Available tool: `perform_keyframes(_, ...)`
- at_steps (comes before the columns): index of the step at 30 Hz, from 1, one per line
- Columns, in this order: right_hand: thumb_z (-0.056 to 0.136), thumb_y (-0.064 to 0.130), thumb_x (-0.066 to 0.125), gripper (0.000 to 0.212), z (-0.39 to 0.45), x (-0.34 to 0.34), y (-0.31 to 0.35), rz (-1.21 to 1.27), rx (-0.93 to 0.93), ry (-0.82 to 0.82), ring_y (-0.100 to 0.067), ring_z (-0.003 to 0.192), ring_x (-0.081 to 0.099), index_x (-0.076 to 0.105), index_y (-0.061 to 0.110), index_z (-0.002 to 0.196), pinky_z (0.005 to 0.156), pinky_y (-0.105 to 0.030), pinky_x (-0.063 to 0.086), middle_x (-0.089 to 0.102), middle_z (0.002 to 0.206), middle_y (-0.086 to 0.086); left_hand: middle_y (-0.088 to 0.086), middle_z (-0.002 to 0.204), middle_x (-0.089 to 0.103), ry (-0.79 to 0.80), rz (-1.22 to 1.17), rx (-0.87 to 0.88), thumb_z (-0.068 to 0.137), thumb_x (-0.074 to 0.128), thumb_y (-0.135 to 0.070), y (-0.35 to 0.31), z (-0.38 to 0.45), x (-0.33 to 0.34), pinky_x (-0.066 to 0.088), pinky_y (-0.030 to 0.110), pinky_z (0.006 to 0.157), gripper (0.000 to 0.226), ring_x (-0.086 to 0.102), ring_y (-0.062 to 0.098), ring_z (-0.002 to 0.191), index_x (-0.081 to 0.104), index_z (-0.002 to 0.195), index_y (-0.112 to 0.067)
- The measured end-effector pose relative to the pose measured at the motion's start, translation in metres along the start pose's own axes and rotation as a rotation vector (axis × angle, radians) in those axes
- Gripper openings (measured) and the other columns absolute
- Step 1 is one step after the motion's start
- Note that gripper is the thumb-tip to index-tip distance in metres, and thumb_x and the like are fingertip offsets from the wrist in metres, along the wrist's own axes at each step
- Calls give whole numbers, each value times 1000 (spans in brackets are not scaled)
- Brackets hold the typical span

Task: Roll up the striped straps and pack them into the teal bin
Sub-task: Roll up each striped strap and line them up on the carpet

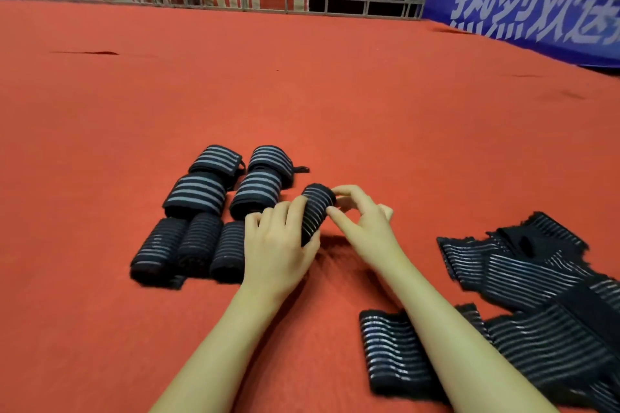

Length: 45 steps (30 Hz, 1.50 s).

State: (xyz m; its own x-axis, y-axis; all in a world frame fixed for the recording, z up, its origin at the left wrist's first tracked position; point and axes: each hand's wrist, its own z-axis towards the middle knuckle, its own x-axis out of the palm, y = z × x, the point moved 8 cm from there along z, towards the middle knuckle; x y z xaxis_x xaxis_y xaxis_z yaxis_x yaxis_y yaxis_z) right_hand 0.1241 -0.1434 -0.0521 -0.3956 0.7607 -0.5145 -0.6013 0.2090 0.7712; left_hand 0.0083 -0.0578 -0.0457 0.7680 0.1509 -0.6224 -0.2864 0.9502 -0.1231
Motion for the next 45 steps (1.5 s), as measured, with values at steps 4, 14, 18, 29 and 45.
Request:
perform_keyframes(4,93,28,59,20,-37,25,7,-77,12,88,-1,103,53,50,45,99,83,-28,17,63,100,20,6,87,65,38,81,-26,75,57,-39,4,-40,-21,31,38,66,41,59,27,69,63,102,-8)
perform_keyframes(14,95,36,54,42,-71,61,14,-273,54,231,-2,118,43,42,40,136,82,-29,13,59,114,18,9,86,64,340,182,-103,65,71,-42,20,-77,-24,28,39,69,48,58,30,72,65,101,-11)
perform_keyframes(18,98,33,49,42,-69,64,11,-278,48,284,-2,123,41,39,43,137,88,-31,16,57,124,14,6,97,67,301,128,-37,79,46,-42,14,-77,-37,30,40,79,46,60,28,86,66,109,-15)
perform_keyframes(29,100,39,40,48,-61,82,11,-508,-57,413,-11,129,32,28,43,146,101,-39,15,42,144,17,4,122,65,441,105,-66,85,40,-43,37,-79,-29,29,42,95,49,60,28,112,67,118,-18)
perform_keyframes(45,92,50,37,43,-153,-37,0,-646,-54,139,-12,118,47,57,29,122,87,-28,13,56,122,17,-9,139,47,592,-251,-12,96,32,-42,-59,-99,-51,16,31,101,45,36,12,129,48,134,-23)
